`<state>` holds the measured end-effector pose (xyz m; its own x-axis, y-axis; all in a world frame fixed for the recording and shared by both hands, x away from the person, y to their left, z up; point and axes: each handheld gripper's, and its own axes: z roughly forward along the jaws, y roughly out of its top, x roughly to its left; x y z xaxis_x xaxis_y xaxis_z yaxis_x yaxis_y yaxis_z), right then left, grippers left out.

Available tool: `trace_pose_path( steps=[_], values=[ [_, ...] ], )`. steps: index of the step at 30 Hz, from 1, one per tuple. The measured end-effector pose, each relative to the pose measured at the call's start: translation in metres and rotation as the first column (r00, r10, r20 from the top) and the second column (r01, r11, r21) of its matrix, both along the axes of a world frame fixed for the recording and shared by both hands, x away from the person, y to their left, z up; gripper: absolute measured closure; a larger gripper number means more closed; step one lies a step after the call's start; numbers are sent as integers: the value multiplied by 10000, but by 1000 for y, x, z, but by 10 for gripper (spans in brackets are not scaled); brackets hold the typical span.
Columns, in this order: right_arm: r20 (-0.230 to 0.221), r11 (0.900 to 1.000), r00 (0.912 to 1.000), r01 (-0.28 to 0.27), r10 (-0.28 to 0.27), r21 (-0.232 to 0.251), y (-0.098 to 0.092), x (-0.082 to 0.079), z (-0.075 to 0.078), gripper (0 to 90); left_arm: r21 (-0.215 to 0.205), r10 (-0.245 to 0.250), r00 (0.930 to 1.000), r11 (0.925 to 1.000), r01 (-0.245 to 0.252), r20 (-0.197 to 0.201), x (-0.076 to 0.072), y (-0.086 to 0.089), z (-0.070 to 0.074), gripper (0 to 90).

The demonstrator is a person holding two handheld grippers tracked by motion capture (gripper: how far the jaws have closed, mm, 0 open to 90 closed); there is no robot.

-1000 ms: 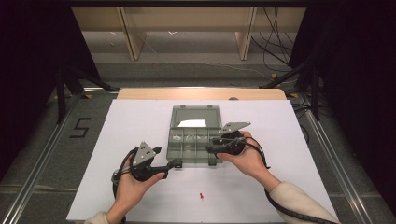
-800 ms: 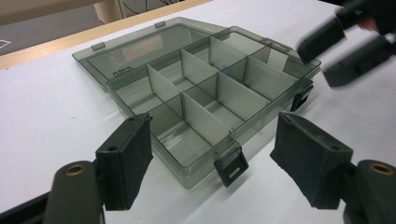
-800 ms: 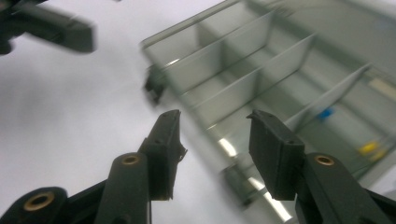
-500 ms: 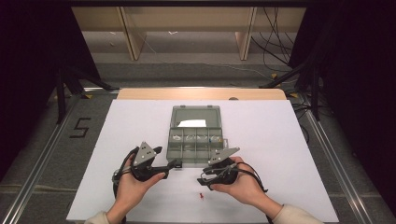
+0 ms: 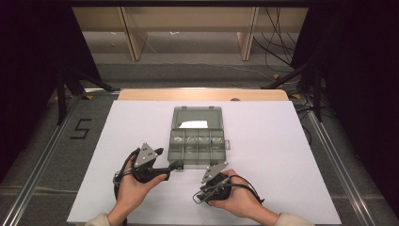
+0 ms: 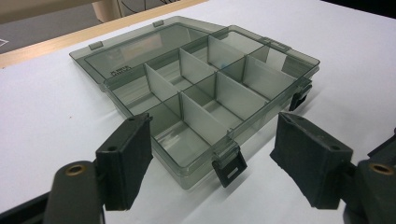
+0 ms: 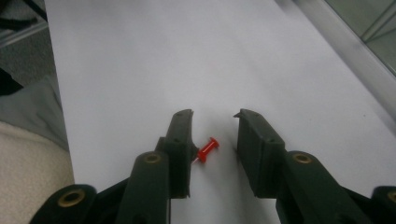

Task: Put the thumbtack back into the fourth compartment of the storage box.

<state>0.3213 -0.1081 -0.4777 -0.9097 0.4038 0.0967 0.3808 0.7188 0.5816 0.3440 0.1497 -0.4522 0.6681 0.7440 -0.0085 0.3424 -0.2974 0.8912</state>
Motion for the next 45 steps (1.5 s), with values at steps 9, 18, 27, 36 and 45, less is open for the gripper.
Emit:
trace_pose_path(
  steps=[9, 18, 27, 36, 45],
  values=[
    [782, 9961, 9948, -600, 651, -648, 4, -5, 0, 778, -177, 105, 9998, 9998, -108, -182, -1, -1, -1, 274],
    [463, 9985, 9981, -387, 404, -381, 2, -2, 0, 782, -5, 37, 9999, 10000, -37, -124, 0, 0, -1, 275],
    [581, 9998, 9981, -181, 184, -57, -1, 3, 7, 782, -34, 16, 10000, 10000, -16, -96, 1, 0, -1, 275],
    [831, 9994, 9963, 201, -223, 274, -9, 12, 17, 783, -21, 72, 9999, 10000, -72, -140, 0, -1, -1, 276],
    [990, 9990, 9945, 304, -334, 320, -10, 14, 20, 783, -11, 41, 9999, 10000, -41, -114, 0, -1, -1, 277]
  ],
)
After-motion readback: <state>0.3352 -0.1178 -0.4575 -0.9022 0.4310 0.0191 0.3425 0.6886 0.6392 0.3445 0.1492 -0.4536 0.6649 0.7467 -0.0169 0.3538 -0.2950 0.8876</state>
